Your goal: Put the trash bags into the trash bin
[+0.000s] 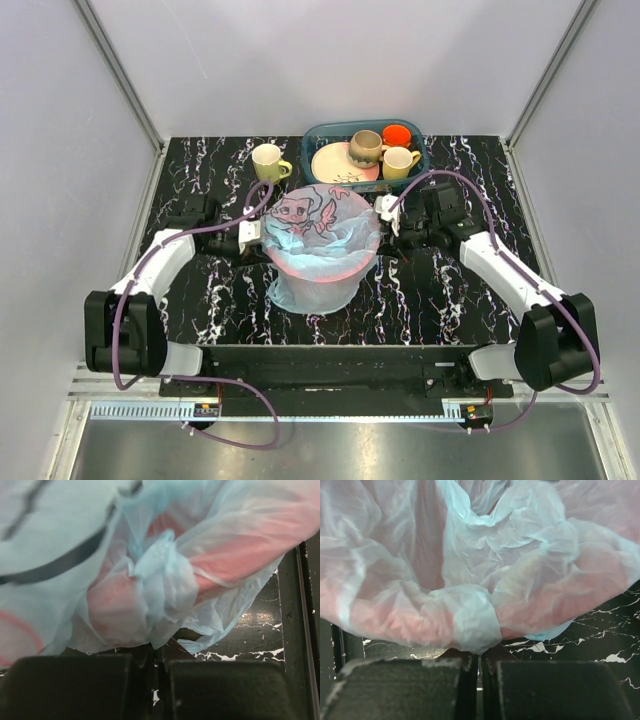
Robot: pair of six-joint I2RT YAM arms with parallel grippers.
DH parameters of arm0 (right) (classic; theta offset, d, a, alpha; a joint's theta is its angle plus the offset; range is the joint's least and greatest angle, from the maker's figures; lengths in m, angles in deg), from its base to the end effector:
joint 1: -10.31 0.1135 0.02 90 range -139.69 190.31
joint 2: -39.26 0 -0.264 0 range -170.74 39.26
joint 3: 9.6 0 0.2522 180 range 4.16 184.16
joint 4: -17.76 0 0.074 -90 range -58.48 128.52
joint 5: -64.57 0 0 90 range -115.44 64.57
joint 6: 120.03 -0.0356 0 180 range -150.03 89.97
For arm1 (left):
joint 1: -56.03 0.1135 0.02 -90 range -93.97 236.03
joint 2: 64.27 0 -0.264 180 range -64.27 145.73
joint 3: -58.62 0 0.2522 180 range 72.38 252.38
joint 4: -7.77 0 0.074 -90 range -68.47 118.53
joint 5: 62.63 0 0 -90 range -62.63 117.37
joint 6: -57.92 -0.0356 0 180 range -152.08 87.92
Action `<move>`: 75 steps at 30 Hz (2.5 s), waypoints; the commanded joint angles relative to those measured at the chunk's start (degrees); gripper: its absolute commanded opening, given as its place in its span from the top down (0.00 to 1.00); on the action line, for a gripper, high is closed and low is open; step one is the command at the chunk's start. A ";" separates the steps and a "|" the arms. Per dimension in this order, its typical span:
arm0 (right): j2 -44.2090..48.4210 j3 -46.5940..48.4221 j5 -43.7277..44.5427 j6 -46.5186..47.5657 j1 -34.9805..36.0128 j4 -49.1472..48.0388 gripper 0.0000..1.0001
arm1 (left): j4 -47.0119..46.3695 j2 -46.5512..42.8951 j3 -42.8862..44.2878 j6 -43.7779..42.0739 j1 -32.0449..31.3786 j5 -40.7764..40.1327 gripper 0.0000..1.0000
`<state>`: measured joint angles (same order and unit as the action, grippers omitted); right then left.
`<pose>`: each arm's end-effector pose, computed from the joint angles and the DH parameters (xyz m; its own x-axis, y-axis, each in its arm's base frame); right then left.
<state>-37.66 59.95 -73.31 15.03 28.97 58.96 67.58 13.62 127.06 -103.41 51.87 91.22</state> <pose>0.2522 0.1130 0.2649 -0.0207 -0.5081 -0.8611 -0.9829 0.1681 -0.0756 0.2422 -0.0497 0.2463 0.0321 0.4163 -0.9087 0.9954 0.0691 0.0668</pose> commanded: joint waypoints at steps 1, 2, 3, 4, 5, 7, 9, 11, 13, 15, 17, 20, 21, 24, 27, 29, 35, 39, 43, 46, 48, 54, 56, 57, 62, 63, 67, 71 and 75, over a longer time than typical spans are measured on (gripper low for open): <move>-1.65 -3.57 0.77 -1.99 0.24 -5.90 1.00 | -2.27 2.35 -3.78 -8.19 -0.23 -4.17 1.00; -2.08 -5.41 1.29 -2.25 0.24 -7.39 1.00 | -2.27 3.05 -4.22 -8.91 -0.14 -4.61 1.00; -2.35 -6.39 1.56 -2.43 0.24 -8.01 1.00 | -2.27 3.41 -4.49 -9.35 -0.14 -4.70 1.00; -2.61 -7.35 1.65 -2.34 0.24 -8.63 1.00 | -2.19 3.76 -4.66 -9.88 -0.14 -4.53 1.00; -2.96 -8.58 2.78 -2.43 0.33 -9.24 1.00 | -2.27 4.02 -5.01 -10.14 -0.14 -4.53 1.00; -2.88 -9.29 3.40 -1.55 -0.54 -9.16 1.00 | -2.27 4.20 -5.10 -10.49 -0.14 -4.27 1.00; -2.79 -9.65 3.31 -1.46 -1.34 -9.52 1.00 | -2.71 4.29 -5.37 -10.50 -0.14 -4.53 1.00; -2.79 -8.86 3.32 0.02 -1.34 -6.20 1.00 | -2.63 4.03 -5.28 -10.23 -0.14 -4.62 1.00; -1.40 -9.21 3.40 1.61 -1.43 -5.03 1.00 | -1.58 2.63 -4.93 -11.11 0.12 -4.09 0.90; 0.19 -8.77 4.63 1.44 -1.69 -3.81 0.64 | 2.55 0.96 -2.92 -10.94 2.22 -2.26 0.57; 2.82 -6.41 5.25 1.00 -2.22 -0.40 0.44 | 12.24 -0.63 0.06 -14.34 5.90 0.04 0.44; 5.55 -1.40 5.17 0.39 -2.22 5.93 0.09 | 26.59 -0.11 7.36 -25.51 10.29 0.13 0.37; 6.17 -0.43 4.81 -1.36 -2.13 6.65 0.08 | 28.12 0.33 9.38 -25.70 11.10 0.56 0.34; 7.23 1.60 2.71 -3.48 -2.04 6.49 0.10 | 28.58 2.00 14.05 -24.57 11.81 1.97 0.32; 4.69 3.79 2.53 -2.97 -2.04 5.78 0.14 | 20.51 2.97 15.37 -16.93 10.67 3.64 0.33; 2.23 5.03 2.09 -1.65 -1.96 5.87 0.19 | 19.18 4.02 15.46 -17.78 8.57 3.82 0.33; -4.28 5.21 1.03 0.20 -1.78 2.27 0.59 | 10.74 6.92 12.57 -15.24 2.41 3.56 0.40; -7.88 5.65 1.29 -0.59 -1.69 -0.89 0.91 | 10.65 7.98 8.62 -17.35 0.48 3.03 0.70; -10.61 6.26 1.47 -1.99 -1.78 -6.07 0.86 | 12.58 5.45 2.99 -21.22 -1.37 2.24 0.79; -13.33 7.93 0.86 -3.74 -1.69 -11.07 0.71 | 13.72 2.02 -0.79 -22.45 -3.38 2.24 0.79; -15.26 9.59 0.33 -5.15 -1.69 -14.67 0.57 | 12.42 -0.36 -2.55 -21.67 -4.97 2.50 0.75; -22.55 16.18 0.76 -4.63 -0.02 -21.97 0.32 | 7.58 -6.25 -8.70 -16.48 -7.78 1.10 0.52; -24.49 18.38 1.03 -4.28 0.85 -22.78 0.27 | 7.66 -7.04 -9.67 -15.51 -7.96 1.10 0.49; -25.89 20.48 1.73 -4.02 0.94 -22.87 0.25 | 8.36 -7.40 -9.76 -15.51 -7.97 0.23 0.47; -25.82 22.96 8.05 3.78 0.86 -22.08 0.17 | 22.04 -9.77 -7.66 -25.90 -1.39 -0.93 0.46; -24.77 22.79 8.76 5.46 -0.19 -20.69 0.15 | 30.43 -8.90 -5.57 -29.01 2.63 -0.66 0.46; -21.17 22.43 9.38 10.66 -4.14 -15.85 0.09 | 42.46 -6.25 2.26 -35.04 10.74 -0.49 0.48; -15.91 20.34 10.09 13.12 -6.43 -8.65 0.01 | 41.59 -7.49 6.22 -36.70 13.13 -1.80 0.45; -11.33 17.78 11.31 14.97 -7.67 -0.58 0.00 | 37.10 -0.65 16.32 -30.89 15.93 0.91 0.38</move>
<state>-55.58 79.47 -63.30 25.78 21.71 49.41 98.28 8.18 134.86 -134.17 65.07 87.81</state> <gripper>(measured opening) 0.993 0.584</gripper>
